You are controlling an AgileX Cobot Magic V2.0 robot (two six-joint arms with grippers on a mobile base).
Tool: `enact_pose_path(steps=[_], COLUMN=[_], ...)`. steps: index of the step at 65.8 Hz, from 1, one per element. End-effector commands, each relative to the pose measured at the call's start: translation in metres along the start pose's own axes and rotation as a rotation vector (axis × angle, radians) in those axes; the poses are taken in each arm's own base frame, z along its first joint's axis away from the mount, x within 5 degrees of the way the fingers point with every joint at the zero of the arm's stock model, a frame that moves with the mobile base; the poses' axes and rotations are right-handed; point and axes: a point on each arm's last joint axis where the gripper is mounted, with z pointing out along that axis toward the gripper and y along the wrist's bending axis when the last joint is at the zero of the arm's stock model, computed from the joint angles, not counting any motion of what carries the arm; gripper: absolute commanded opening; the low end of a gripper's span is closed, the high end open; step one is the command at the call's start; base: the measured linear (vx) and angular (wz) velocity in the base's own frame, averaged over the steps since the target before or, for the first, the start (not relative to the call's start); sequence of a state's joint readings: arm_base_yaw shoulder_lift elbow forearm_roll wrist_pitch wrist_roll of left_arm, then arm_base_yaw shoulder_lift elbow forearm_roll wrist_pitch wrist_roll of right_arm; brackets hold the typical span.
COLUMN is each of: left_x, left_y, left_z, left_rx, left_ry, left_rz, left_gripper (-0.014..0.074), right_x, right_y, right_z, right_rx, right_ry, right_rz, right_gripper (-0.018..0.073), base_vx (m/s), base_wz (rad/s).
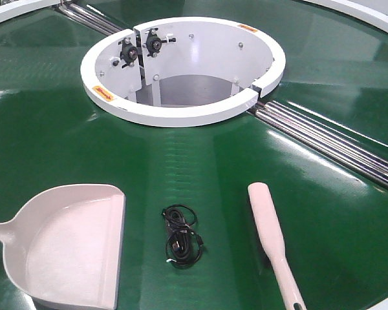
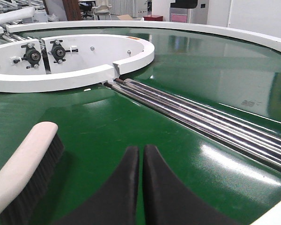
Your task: Clean and inspect green conveyor with broom and dustpan
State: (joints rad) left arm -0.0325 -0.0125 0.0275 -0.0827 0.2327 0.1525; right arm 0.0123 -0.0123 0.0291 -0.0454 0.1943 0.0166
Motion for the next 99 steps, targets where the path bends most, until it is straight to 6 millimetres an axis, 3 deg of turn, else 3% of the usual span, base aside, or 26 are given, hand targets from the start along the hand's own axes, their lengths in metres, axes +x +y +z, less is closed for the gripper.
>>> enact_pose_path(steps=[1, 10, 18, 32, 40, 49, 56, 63, 72, 81, 91, 99], left_x=[-0.002, -0.009, -0.026, -0.052, -0.086, -0.140, -0.182, -0.214, -0.239, -0.247, -0.244, -0.243], left_y=[0.001, 0.002, 0.006, 0.014, 0.011, 0.010, 0.014, 0.018, 0.022, 0.021, 0.019, 0.018], left_z=[0.000, 0.000, -0.005, -0.019, -0.033, -0.052, -0.055, -0.043, -0.016, 0.007, 0.018, 0.019], left_rx=[-0.016, -0.024, -0.027, -0.074, -0.051, -0.072, -0.095, -0.096, -0.083, -0.050, -0.018, -0.011], left_ry=[-0.087, -0.160, -0.337, -0.633, -0.680, -0.621, -0.561, -0.450, -0.241, -0.170, -0.128, -0.122], left_rz=[-0.010, -0.039, -0.236, -0.276, -0.149, 0.068, 0.121, 0.108, 0.083, 0.027, -0.033, -0.048], left_gripper=[-0.0022, -0.0022, -0.0022, -0.0022, -0.0022, -0.0022, -0.0017, 0.0013, 0.0127, 0.0360, 0.0631, 0.0716], right_x=[-0.005, -0.019, -0.039, -0.074, -0.107, -0.140, -0.160, -0.168, -0.168, -0.165, -0.163, -0.163], right_y=[0.000, 0.000, 0.000, -0.001, -0.002, -0.003, -0.003, -0.003, -0.003, -0.003, -0.003, -0.003], right_z=[0.000, -0.002, -0.009, -0.018, -0.025, -0.026, -0.020, -0.007, 0.011, 0.021, 0.026, 0.026], right_rx=[0.005, 0.002, 0.000, 0.004, 0.005, 0.005, 0.004, 0.002, -0.002, -0.005, -0.003, -0.002], right_ry=[-0.089, -0.245, -0.431, -0.487, -0.540, -0.570, -0.562, -0.521, -0.460, -0.420, -0.395, -0.390], right_rz=[-0.016, -0.008, -0.008, -0.010, -0.011, -0.005, -0.004, -0.003, 0.005, 0.012, 0.004, 0.000], right_gripper=[-0.0005, -0.0005, -0.0005, -0.0005, -0.0005, -0.0005, -0.0005, 0.0001, 0.0034, 0.0138, 0.0383, 0.0596], base_vx=[0.00, 0.00, 0.00, 0.00, 0.00, 0.00, 0.00, 0.00, 0.00, 0.00, 0.00, 0.00], base_wz=[0.00, 0.00, 0.00, 0.00, 0.00, 0.00, 0.00, 0.00, 0.00, 0.00, 0.00, 0.00])
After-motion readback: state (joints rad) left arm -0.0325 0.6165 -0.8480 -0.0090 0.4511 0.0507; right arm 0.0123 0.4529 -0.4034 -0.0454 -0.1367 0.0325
